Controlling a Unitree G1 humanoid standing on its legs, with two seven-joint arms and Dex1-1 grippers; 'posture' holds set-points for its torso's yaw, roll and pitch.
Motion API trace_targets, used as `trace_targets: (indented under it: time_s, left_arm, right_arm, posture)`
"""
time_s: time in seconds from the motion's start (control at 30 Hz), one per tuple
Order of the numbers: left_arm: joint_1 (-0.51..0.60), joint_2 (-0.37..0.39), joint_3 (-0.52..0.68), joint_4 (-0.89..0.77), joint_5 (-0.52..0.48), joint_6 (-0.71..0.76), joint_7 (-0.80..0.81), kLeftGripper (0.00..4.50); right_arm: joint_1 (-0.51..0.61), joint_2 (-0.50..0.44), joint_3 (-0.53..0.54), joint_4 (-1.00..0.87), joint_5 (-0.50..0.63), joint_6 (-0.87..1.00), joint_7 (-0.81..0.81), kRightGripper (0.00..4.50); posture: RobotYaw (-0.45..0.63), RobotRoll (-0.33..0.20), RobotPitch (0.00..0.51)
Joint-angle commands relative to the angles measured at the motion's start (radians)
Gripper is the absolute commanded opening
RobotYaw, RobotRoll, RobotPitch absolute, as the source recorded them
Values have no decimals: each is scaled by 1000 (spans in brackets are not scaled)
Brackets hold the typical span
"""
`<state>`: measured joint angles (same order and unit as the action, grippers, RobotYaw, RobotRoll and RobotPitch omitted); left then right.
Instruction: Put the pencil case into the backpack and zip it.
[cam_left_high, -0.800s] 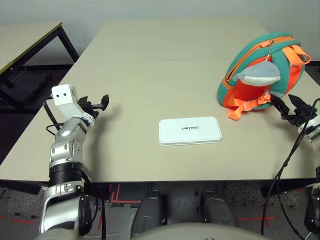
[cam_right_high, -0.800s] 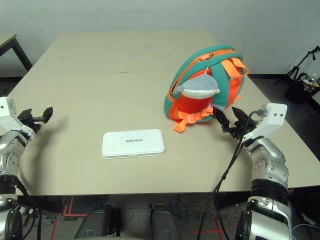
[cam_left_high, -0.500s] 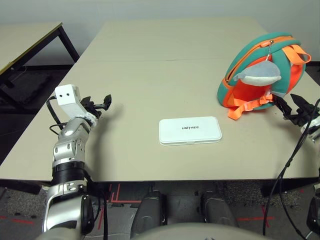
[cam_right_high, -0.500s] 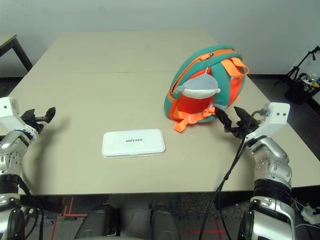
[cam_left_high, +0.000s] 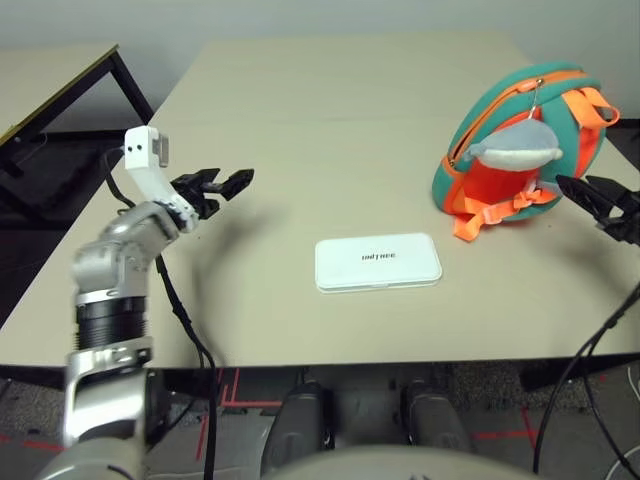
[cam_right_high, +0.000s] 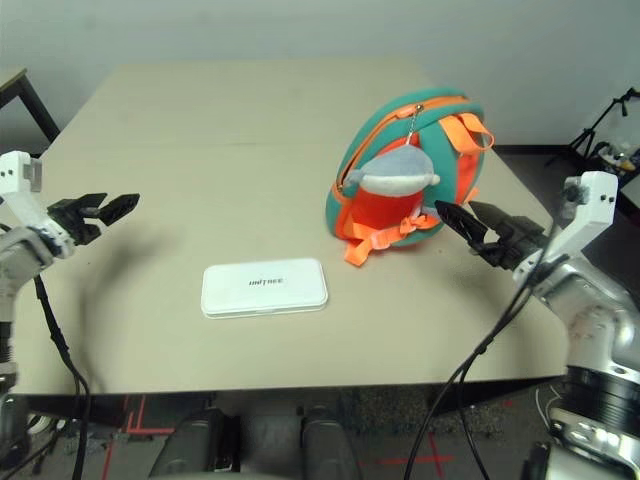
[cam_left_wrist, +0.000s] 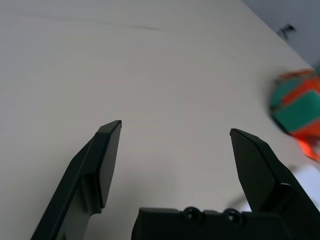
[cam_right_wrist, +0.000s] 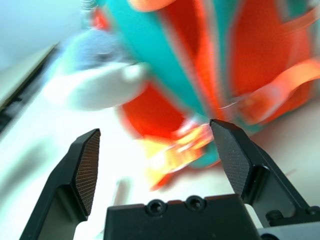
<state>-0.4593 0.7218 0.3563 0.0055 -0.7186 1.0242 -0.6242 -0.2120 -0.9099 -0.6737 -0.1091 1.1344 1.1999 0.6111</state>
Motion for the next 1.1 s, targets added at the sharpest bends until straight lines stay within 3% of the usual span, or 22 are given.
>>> trace_targets:
  time_s: [0.03,0.13,0.37,0.5,0.8,0.87,1.1]
  left_arm:
    - [4,34,25,-37,-89,148,-25,4459]
    - [-29,17,35,-35,-161,287,-4,4459]
    - [-41,-48,58,3,-258,563,30,4459]
    - [-21,-63,49,36,-287,590,55,4500]
    - [23,-84,47,38,-284,590,76,4500]
    - [31,-91,42,40,-278,590,75,4500]
    - [66,-108,6,74,-265,590,62,4500]
  right_arm:
    - [60,-76,-51,-66,216,243,-22,4500]
    - [85,-113,-13,-46,321,334,-69,4500]
    - [-42,-45,222,22,305,389,-186,4500]
    - [-155,14,311,89,251,399,-247,3685]
    - [-290,101,430,163,125,413,-299,861]
    - [-301,115,452,160,97,414,-293,63]
    - [-315,139,526,138,62,414,-283,22]
  posture:
    - [-27,0,33]
    - [-27,0,42]
    - [-2,0,51]
    - [14,0,51]
    - [55,0,53]
    - [60,0,54]
    - [73,0,58]
